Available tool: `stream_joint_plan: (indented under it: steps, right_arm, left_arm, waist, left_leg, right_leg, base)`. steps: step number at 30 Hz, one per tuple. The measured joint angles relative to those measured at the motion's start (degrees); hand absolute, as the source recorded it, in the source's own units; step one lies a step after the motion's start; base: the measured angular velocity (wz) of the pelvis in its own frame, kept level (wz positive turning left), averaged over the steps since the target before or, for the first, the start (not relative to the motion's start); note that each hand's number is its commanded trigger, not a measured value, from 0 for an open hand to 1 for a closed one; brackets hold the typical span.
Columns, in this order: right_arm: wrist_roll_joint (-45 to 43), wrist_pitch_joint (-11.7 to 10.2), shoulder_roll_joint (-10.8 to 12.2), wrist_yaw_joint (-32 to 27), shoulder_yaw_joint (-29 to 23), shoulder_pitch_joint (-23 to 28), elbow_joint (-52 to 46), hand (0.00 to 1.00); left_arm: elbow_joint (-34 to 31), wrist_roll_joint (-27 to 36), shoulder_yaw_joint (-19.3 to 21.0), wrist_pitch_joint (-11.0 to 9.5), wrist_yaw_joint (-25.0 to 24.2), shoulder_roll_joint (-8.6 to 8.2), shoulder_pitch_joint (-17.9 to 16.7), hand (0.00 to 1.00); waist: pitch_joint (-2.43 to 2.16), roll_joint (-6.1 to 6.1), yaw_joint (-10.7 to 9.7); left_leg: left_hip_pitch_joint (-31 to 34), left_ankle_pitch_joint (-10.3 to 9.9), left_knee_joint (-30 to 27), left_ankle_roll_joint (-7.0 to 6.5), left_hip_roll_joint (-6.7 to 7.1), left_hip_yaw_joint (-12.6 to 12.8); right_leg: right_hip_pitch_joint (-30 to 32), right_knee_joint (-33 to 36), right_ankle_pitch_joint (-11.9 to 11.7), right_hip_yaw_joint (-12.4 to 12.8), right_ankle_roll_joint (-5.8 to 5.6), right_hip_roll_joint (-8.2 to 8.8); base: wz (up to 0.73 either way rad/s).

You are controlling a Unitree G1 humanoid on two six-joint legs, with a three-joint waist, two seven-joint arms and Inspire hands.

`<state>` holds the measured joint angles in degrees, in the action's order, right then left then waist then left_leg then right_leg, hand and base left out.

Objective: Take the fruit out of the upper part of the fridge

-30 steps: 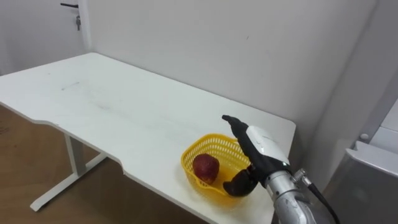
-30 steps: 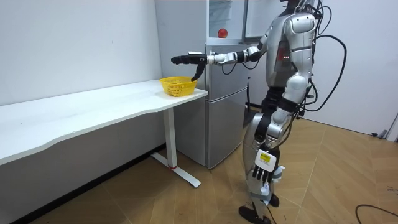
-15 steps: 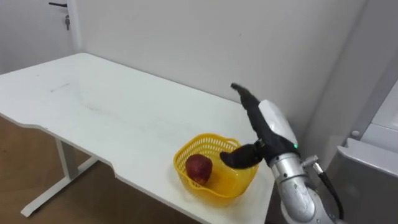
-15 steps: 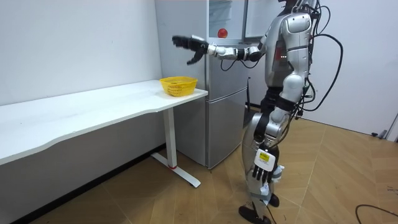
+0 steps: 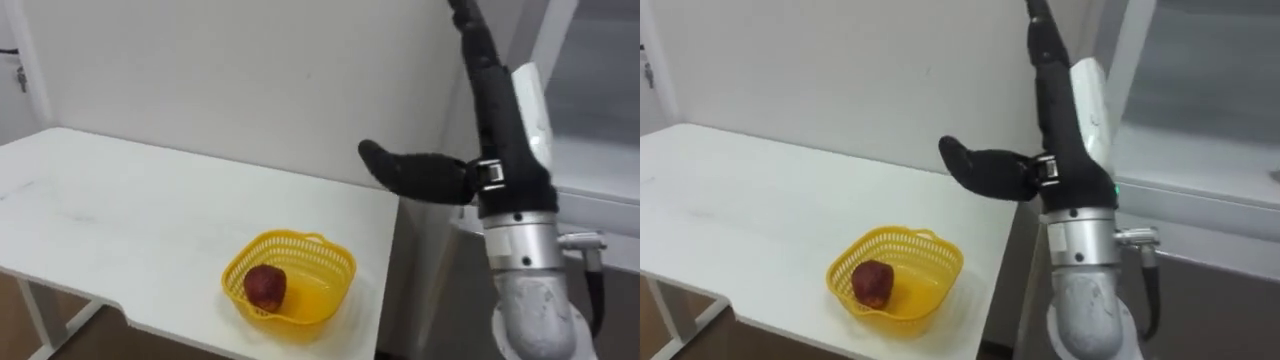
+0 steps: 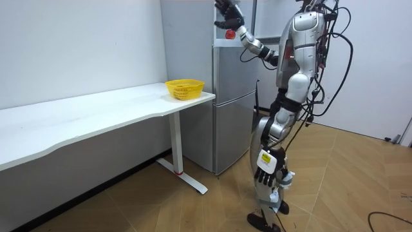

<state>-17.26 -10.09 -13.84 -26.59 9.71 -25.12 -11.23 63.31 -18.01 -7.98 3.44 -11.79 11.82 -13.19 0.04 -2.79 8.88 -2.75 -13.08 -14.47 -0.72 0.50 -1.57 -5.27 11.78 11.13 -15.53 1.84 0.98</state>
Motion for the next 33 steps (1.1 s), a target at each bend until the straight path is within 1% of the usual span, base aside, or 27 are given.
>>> stream_joint_plan:
  steps: [1, 2, 3, 4, 6, 7, 8, 9, 10, 12, 14, 15, 17, 18, 19, 20, 21, 23, 24, 26, 29, 33]
  right_arm:
    - [-0.01, -0.35, 0.00, -0.28, -0.14, 0.54, -0.84, 0.00]
    - [0.10, -1.29, -0.04, -0.77, -0.33, 1.39, -1.89, 0.00]
    - [0.39, -2.31, -0.04, -0.83, -0.92, 2.61, -2.29, 0.00]
    - [0.29, -2.70, -0.05, -0.81, -1.48, 3.66, -2.68, 0.00]
    - [0.57, -3.59, -0.02, -0.86, -3.71, 7.78, -3.75, 0.00]
    - [0.84, -3.78, -0.01, -0.86, -4.44, 8.59, -3.77, 0.00]
    - [1.27, -3.82, 0.03, -1.00, -5.74, 9.70, -3.76, 0.00]
    - [1.24, -3.99, 0.01, -1.20, -7.15, 11.16, -3.81, 0.00]
    - [1.20, -4.19, 0.01, -1.33, -7.81, 12.02, -3.81, 0.00]
    - [1.21, -4.33, 0.04, -1.96, -9.19, 15.67, -4.03, 0.00]
    - [1.95, -4.29, 0.03, -2.09, -9.51, 17.39, -4.48, 0.00]
    - [3.15, -4.29, 0.05, -2.06, -9.78, 18.05, -5.12, 0.00]
    - [4.11, -4.30, 0.04, -2.07, -11.37, 18.56, -6.08, 0.00]
    - [4.56, -4.31, 0.06, -2.22, -12.64, 18.57, -6.65, 0.00]
    - [4.55, -4.30, 0.07, -2.24, -13.33, 18.64, -7.06, 0.00]
    - [4.69, -4.31, 0.07, -2.52, -14.59, 18.70, -8.21, 0.00]
    - [5.08, -4.31, 0.07, -2.86, -15.69, 18.72, -9.31, 0.00]
    - [6.31, -4.72, 0.02, -3.58, -16.36, 18.78, -10.20, 0.00]
    - [7.66, -5.03, 0.02, -4.08, -16.78, 18.82, -10.10, 0.00]
    - [8.15, -5.04, 0.01, -4.83, -17.23, 19.46, -9.69, 0.00]
    - [8.22, -4.99, 0.01, -5.30, -17.57, 21.53, -9.21, 0.00]
    - [8.23, -4.88, 0.00, -5.81, -17.79, 21.97, -7.87, 0.00]
  left_arm:
    - [0.15, 0.02, 0.00, -0.14, -0.01, 0.01, -0.07, 0.00]
    - [0.86, 0.02, 0.00, -0.33, 0.00, 0.00, 0.05, 0.00]
    - [0.96, -0.10, 0.11, -0.33, 0.10, -0.04, -0.01, 0.00]
    - [0.84, -0.12, 0.25, -0.36, 0.12, -0.13, -0.05, 0.00]
    - [0.84, -0.09, 1.12, -1.25, 0.13, -0.77, -0.16, 0.00]
    - [0.81, -0.10, 1.13, -1.41, 0.11, -0.83, -0.18, 0.00]
    - [0.79, -0.11, 1.11, -1.62, 0.04, -0.89, -0.19, 0.00]
    - [0.79, -0.10, 1.13, -1.72, -0.05, -0.89, -0.35, 0.00]
    - [0.79, -0.09, 1.14, -1.83, -0.06, -0.89, -0.50, 0.00]
    - [0.81, -0.08, 1.46, -2.21, -0.04, -0.90, -1.56, 0.00]
    - [0.92, 0.01, 1.55, -2.30, 0.01, -0.96, -1.55, 0.00]
    - [1.21, 0.05, 1.56, -2.57, 0.05, -0.96, -1.43, 0.00]
    - [1.55, 0.06, 1.56, -3.03, 0.05, -1.06, -1.45, 0.00]
    - [1.65, 0.06, 1.62, -3.25, -0.01, -1.17, -1.61, 0.00]
    - [1.77, 0.09, 1.71, -3.40, -0.03, -1.17, -1.67, 0.00]
    - [1.79, 0.35, 2.19, -3.50, -0.02, -1.19, -1.69, 0.00]
    - [1.69, 0.40, 2.34, -3.49, 0.03, -1.18, -1.73, 0.00]
    - [1.66, 0.42, 2.29, -3.49, 0.11, -1.17, -2.14, 0.00]
    - [1.50, 0.43, 2.22, -3.48, 0.24, -1.16, -2.37, 0.00]
    - [1.47, 0.42, 2.17, -3.48, 0.47, -1.16, -2.32, 0.00]
    - [1.50, 0.41, 2.11, -3.46, 1.31, -1.19, -2.45, 0.00]
    - [1.50, 0.42, 2.09, -3.38, 1.65, -1.19, -2.71, 0.00]
  waist:
    - [-0.04, 0.13, -0.64]
    - [0.15, 0.44, -1.28]
    - [0.27, 0.99, -2.39]
    - [0.19, 1.19, -2.49]
    - [0.02, 2.13, -2.69]
    - [-0.09, 2.26, -2.99]
    - [-0.13, 2.34, -3.97]
    - [-0.24, 2.67, -4.54]
    - [-0.32, 2.80, -4.73]
    - [-0.58, 3.18, -5.59]
    - [-0.63, 3.31, -6.08]
    - [-0.58, 3.32, -7.17]
    - [-0.55, 3.26, -7.77]
    - [-0.47, 3.21, -7.89]
    - [-0.51, 3.09, -8.34]
    - [-0.41, 2.76, -8.91]
    - [-0.23, 2.45, -8.99]
    - [-0.29, 1.93, -9.45]
    - [-0.32, 1.53, -10.09]
    - [-0.27, 1.05, -10.37]
    - [-0.33, 0.81, -10.54]
    - [-0.34, 0.98, -10.67]
  left_leg:
    - [-0.11, 0.00, 0.10, -0.01, 0.01, -0.01]
    - [-0.73, 0.00, 0.60, -0.01, 0.02, 0.01]
    - [-1.10, -0.02, 0.94, -0.02, -0.06, 0.29]
    - [-1.19, -0.04, 1.01, -0.04, -0.13, 0.66]
    - [-1.87, -0.06, 1.74, -0.07, -0.26, 1.75]
    - [-1.81, -0.05, 1.80, -0.08, -0.27, 2.20]
    - [-1.79, -0.04, 1.86, -0.09, -0.27, 2.46]
    - [-1.94, 0.00, 1.86, -0.11, -0.35, 3.09]
    - [-1.95, 0.00, 1.86, -0.12, -0.39, 3.41]
    - [-2.06, 0.00, 1.86, -0.12, -0.59, 4.66]
    - [-1.99, 0.00, 1.85, -0.12, -0.79, 5.75]
    - [-2.01, 0.00, 1.91, -0.11, -0.83, 5.88]
    - [-2.53, 0.00, 2.30, -0.11, -0.91, 6.39]
    - [-2.89, 0.00, 2.83, -0.11, -0.97, 6.66]
    - [-2.90, 0.00, 2.88, -0.11, -0.95, 6.66]
    - [-2.90, 0.00, 2.93, -0.11, -0.91, 6.89]
    - [-2.93, 0.00, 2.94, -0.11, -0.94, 7.26]
    - [-3.01, 0.00, 2.90, -0.11, -0.94, 7.61]
    - [-3.03, -0.01, 2.82, -0.10, -0.91, 7.61]
    - [-3.32, -0.01, 2.85, -0.10, -0.93, 7.66]
    - [-3.77, -0.02, 3.24, -0.09, -0.93, 7.80]
    - [-3.85, -0.02, 3.64, -0.09, -0.96, 7.82]
  right_leg:
    - [-0.13, 0.00, -0.01, 0.00, -0.01, 0.01]
    - [-0.52, -0.01, -0.01, 0.07, -0.01, 0.02]
    - [-0.61, -0.18, -0.01, 0.82, -0.01, -0.09]
    - [-0.55, -0.20, -0.02, 1.35, -0.03, -0.17]
    - [-0.40, -0.11, -0.01, 2.96, -0.04, -0.25]
    - [-0.44, -0.11, -0.01, 3.15, -0.05, -0.22]
    - [-0.36, -0.11, 0.01, 3.28, -0.08, -0.24]
    - [-0.02, -0.08, 0.02, 3.87, -0.09, -0.38]
    - [0.24, -0.01, 0.01, 4.22, -0.09, -0.49]
    - [0.76, 0.30, 0.01, 5.32, -0.09, -0.67]
    - [1.45, 0.75, 0.01, 6.17, -0.09, -0.85]
    - [1.48, 0.74, 0.01, 6.39, -0.08, -0.92]
    - [1.38, 0.73, 0.02, 7.46, -0.08, -1.09]
    - [1.26, 0.72, 0.03, 7.69, -0.06, -1.19]
    - [1.24, 0.72, 0.10, 7.73, -0.06, -1.15]
    - [1.37, 0.73, 0.26, 7.95, -0.07, -1.11]
    - [1.46, 0.70, 0.28, 8.39, -0.07, -1.18]
    - [1.47, 0.54, 0.29, 8.89, -0.08, -1.23]
    - [1.44, 0.21, 0.29, 8.88, -0.10, -1.22]
    - [1.45, -0.15, 0.22, 8.87, -0.19, -1.29]
    - [1.34, -0.12, 0.22, 8.44, -0.19, -1.28]
    - [1.45, -0.08, 0.22, 8.43, -0.20, -1.31]
  base:
    - [-0.14]
    - [-0.06]
    - [-0.11]
    - [-0.21]
    - [-0.30]
    - [-0.22]
    - [-0.16]
    - [-0.17]
    - [-0.25]
    - [-0.27]
    - [-0.30]
    - [-0.16]
    - [-0.16]
    - [-0.21]
    - [-0.08]
    - [-0.04]
    - [-0.07]
    - [-0.10]
    - [0.00]
    - [0.02]
    - [0.00]
    - [0.00]
